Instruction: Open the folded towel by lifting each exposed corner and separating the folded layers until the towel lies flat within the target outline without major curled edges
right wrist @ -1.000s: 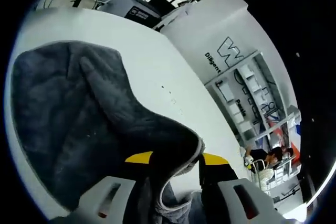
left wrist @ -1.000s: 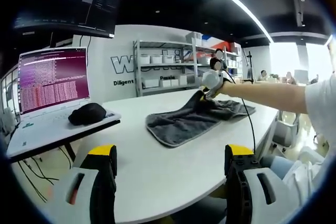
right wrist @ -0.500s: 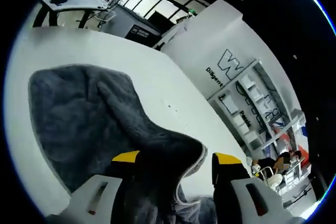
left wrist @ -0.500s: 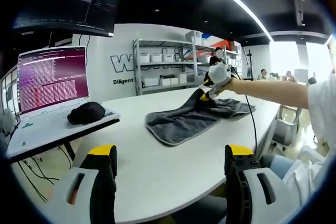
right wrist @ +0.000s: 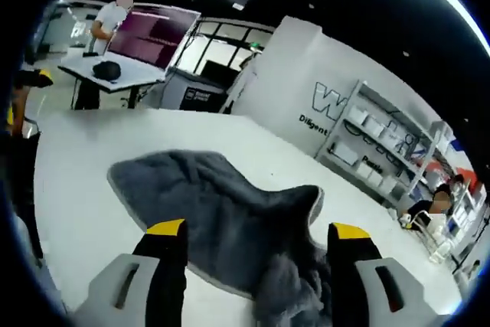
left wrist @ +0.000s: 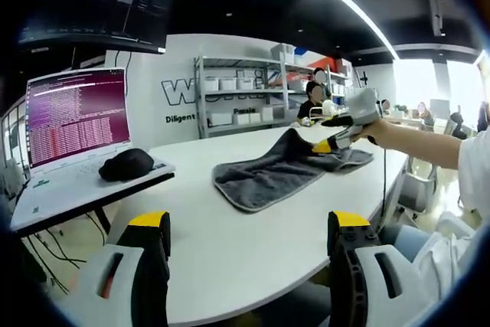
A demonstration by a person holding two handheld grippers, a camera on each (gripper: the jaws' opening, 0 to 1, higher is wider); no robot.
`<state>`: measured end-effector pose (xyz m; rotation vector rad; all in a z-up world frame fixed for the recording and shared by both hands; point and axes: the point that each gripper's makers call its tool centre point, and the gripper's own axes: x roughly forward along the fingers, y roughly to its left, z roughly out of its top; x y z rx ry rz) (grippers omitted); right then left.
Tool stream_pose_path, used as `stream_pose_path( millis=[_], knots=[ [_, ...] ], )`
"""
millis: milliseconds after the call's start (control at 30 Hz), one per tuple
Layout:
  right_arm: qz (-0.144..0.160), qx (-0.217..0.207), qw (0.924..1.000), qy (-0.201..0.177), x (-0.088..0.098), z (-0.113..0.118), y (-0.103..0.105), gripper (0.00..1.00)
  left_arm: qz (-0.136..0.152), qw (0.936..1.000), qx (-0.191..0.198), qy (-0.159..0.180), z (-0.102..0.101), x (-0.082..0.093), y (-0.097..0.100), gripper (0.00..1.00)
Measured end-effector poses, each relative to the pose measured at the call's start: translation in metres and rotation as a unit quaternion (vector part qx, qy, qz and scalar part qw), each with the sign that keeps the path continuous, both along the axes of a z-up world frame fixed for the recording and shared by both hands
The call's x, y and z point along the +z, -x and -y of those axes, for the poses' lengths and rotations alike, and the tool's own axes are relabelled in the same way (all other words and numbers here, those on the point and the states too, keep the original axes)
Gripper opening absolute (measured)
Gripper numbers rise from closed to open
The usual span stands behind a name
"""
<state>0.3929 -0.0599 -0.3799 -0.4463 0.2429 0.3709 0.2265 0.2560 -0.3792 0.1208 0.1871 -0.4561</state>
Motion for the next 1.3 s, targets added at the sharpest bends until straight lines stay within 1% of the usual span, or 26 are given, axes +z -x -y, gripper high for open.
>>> stream_pose_path(
  millis=[33, 67, 100, 200, 333, 400, 500, 533, 600, 633, 700, 767, 800, 867, 933, 1000, 1067, 1100, 1167, 1233, 1300],
  knots=[
    [-0.001, -0.001, 0.9999, -0.013, -0.001, 0.003, 0.011, 0.77, -0.001, 1.0, 0.001, 0.0, -0.001, 0.0, -0.001, 0.83],
    [-0.001, -0.002, 0.9999, -0.017, -0.001, 0.005, 0.016, 0.78, -0.002, 1.0, 0.001, -0.001, -0.001, -0.001, -0.002, 0.83],
    [-0.002, -0.01, 0.9994, -0.033, -0.001, 0.009, 0.027, 0.78, -0.003, 1.0, 0.001, -0.001, -0.001, -0.001, -0.002, 0.83],
    [0.0, -0.026, 0.998, -0.058, -0.003, 0.021, 0.047, 0.79, -0.004, 1.0, 0.0, -0.004, 0.006, -0.003, 0.0, 0.83],
    [-0.015, -0.052, 0.9926, -0.109, -0.009, 0.036, 0.068, 0.81, -0.004, 1.0, -0.004, -0.006, 0.011, -0.004, -0.001, 0.83],
    [-0.012, -0.057, 0.992, -0.112, -0.011, 0.045, 0.077, 0.83, -0.006, 1.0, -0.005, -0.005, 0.012, -0.005, -0.003, 0.83],
    [-0.01, -0.079, 0.9897, -0.119, -0.015, 0.06, 0.091, 0.85, -0.011, 0.9999, -0.002, -0.007, 0.011, -0.007, -0.008, 0.83],
    [-0.013, -0.095, 0.9877, -0.124, -0.017, 0.066, 0.096, 0.85, -0.012, 0.9999, -0.002, -0.007, 0.01, -0.008, -0.009, 0.83],
    [0.012, -0.125, 0.9838, -0.128, -0.014, 0.078, 0.105, 0.85, -0.016, 0.9999, 0.0, -0.005, 0.009, -0.01, -0.013, 0.83],
    [0.017, -0.135, 0.9818, -0.132, -0.015, 0.082, 0.111, 0.85, -0.019, 0.9998, 0.0, -0.003, 0.009, -0.011, -0.015, 0.83],
    [0.019, -0.151, 0.9764, -0.153, -0.019, 0.087, 0.123, 0.86, -0.024, 0.9997, -0.001, -0.003, 0.008, -0.014, -0.018, 0.83],
    [0.016, -0.158, 0.9728, -0.168, -0.022, 0.089, 0.128, 0.87, -0.028, 0.9996, 0.0, -0.003, 0.007, -0.016, -0.02, 0.83],
    [0.011, -0.168, 0.9683, -0.184, -0.027, 0.093, 0.135, 0.87, -0.029, 0.9996, 0.001, -0.002, 0.007, -0.017, -0.021, 0.83],
    [0.012, -0.183, 0.9632, -0.196, -0.03, 0.101, 0.145, 0.87, -0.03, 0.9995, 0.002, -0.002, 0.007, -0.017, -0.023, 0.83],
    [0.022, -0.195, 0.9607, -0.196, -0.03, 0.107, 0.153, 0.88, -0.032, 0.9995, 0.001, -0.002, 0.008, -0.018, -0.026, 0.83],
    [0.036, -0.209, 0.9601, -0.183, -0.028, 0.115, 0.16, 0.88, -0.037, 0.9993, 0.0, -0.003, 0.01, -0.021, -0.029, 0.83],
    [0.042, -0.213, 0.9633, -0.158, -0.027, 0.119, 0.165, 0.88, -0.042, 0.9991, -0.001, -0.008, 0.014, -0.024, -0.032, 0.83],
    [0.041, -0.215, 0.9637, -0.153, -0.028, 0.121, 0.167, 0.88, -0.044, 0.999, -0.003, -0.009, 0.016, -0.026, -0.034, 0.83],
    [0.043, -0.22, 0.9628, -0.151, -0.029, 0.123, 0.171, 0.87, -0.049, 0.9987, -0.009, -0.01, 0.021, -0.029, -0.039, 0.83],
    [0.045, -0.22, 0.9616, -0.158, -0.029, 0.125, 0.173, 0.87, -0.06, 0.998, -0.013, -0.014, 0.027, -0.035, -0.044, 0.82],
    [0.041, -0.217, 0.962, -0.161, -0.031, 0.123, 0.174, 0.87, -0.066, 0.9974, -0.02, -0.021, 0.035, -0.041, -0.049, 0.82]
  ],
)
